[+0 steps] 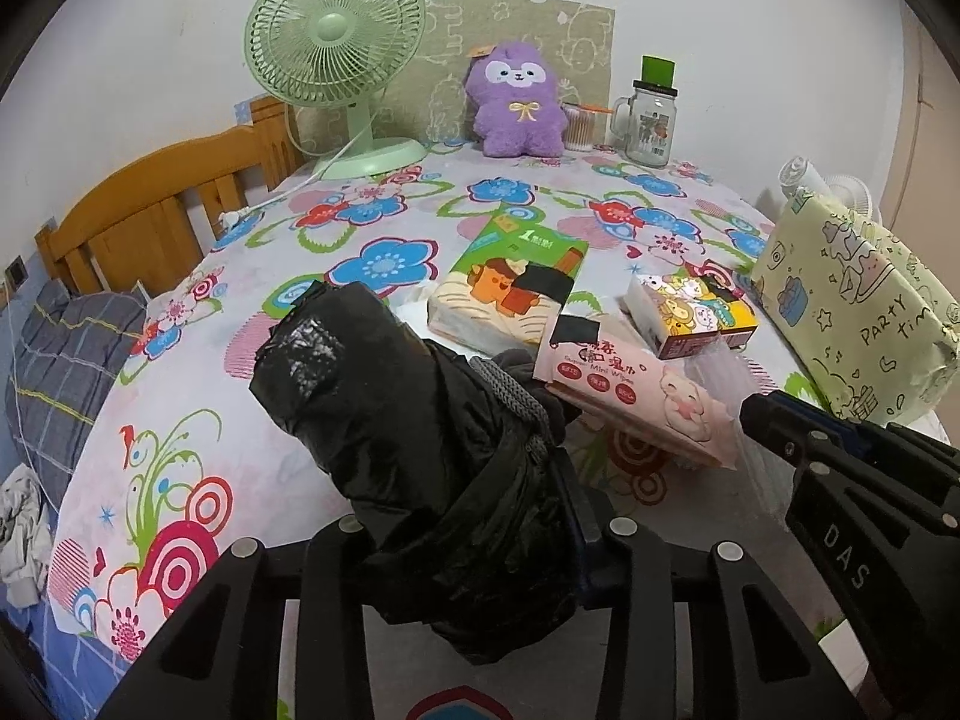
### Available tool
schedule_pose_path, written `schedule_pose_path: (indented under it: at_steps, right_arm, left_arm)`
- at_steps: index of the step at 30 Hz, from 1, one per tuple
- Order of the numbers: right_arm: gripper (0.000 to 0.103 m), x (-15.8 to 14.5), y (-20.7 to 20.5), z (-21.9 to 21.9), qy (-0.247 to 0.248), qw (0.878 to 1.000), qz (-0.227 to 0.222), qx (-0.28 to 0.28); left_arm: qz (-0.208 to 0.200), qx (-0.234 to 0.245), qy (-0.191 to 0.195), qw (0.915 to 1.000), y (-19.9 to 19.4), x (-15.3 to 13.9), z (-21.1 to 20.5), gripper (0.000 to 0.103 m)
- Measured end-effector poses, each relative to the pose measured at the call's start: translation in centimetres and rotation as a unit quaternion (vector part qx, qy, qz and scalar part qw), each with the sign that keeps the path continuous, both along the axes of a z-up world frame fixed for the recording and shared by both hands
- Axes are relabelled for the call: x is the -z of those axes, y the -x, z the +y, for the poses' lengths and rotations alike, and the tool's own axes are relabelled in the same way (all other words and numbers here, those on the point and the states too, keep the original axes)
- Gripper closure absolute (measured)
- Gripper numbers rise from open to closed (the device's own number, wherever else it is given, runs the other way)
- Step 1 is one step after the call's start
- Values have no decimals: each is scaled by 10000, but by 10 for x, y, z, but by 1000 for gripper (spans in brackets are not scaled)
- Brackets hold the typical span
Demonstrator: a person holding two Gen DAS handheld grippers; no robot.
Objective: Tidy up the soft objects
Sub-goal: 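Lift the black bundle with the left tool while the right tool grasps the clear plastic sleeve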
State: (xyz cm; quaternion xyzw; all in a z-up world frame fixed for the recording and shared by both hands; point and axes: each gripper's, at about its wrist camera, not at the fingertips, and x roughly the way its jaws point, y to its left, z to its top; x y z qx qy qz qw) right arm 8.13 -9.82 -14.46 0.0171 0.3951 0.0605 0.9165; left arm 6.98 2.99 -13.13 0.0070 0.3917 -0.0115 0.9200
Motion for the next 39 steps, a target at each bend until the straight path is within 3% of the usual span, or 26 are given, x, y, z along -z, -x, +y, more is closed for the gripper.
schedule_pose_path:
  at_steps: [15, 21, 23, 26, 27, 29, 39]
  right_arm:
    - [94, -24, 7, -3, -160, 9994, -288, -75]
    - [94, -25, 8, -6, -223, 9992, -320, -64]
    - [94, -26, 8, -7, -238, 9992, -323, -58]
    - [94, -26, 9, -8, -255, 9991, -336, -63]
    - [94, -26, 9, -8, -260, 9991, -330, -66]
    - [94, -26, 10, -7, -257, 9991, -327, -77]
    - [94, -21, 11, -2, -242, 9992, -292, -131]
  left_arm:
    - [-158, 86, -96, 9998, 2, -19, -10, 64]
    - [-126, -6, -97, 9999, 2, -20, -8, 60]
    - [-150, -53, -113, 9998, 3, -21, -7, 51]
    - [-208, -68, -125, 9997, 4, -22, -7, 49]
    - [-222, -77, -129, 9996, 5, -22, -7, 51]
    - [-194, -69, -96, 9997, 5, -21, -6, 66]
    - [-83, 46, 42, 9999, 4, -13, -4, 79]
